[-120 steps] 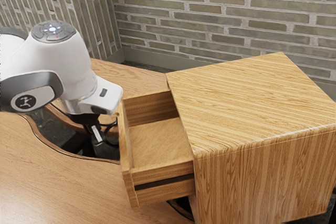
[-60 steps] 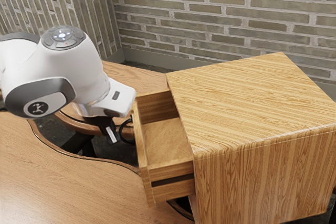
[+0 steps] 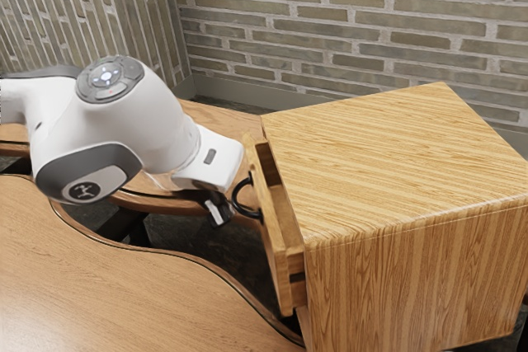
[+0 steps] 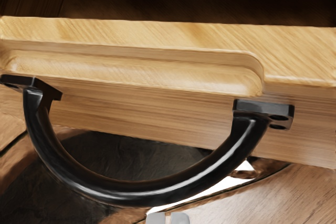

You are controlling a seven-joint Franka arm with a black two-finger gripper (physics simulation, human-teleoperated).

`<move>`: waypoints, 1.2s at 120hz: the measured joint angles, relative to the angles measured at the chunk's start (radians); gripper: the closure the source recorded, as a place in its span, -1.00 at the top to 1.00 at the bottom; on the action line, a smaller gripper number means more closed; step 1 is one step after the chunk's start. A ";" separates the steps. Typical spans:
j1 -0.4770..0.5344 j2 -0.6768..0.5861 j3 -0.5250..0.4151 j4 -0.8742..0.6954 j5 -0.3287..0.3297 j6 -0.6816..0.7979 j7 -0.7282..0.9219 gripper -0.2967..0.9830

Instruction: Push the drawer handle with one arm to close the drawer

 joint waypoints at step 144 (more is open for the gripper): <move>0.084 0.291 0.212 0.498 0.001 -0.512 -0.116 -0.08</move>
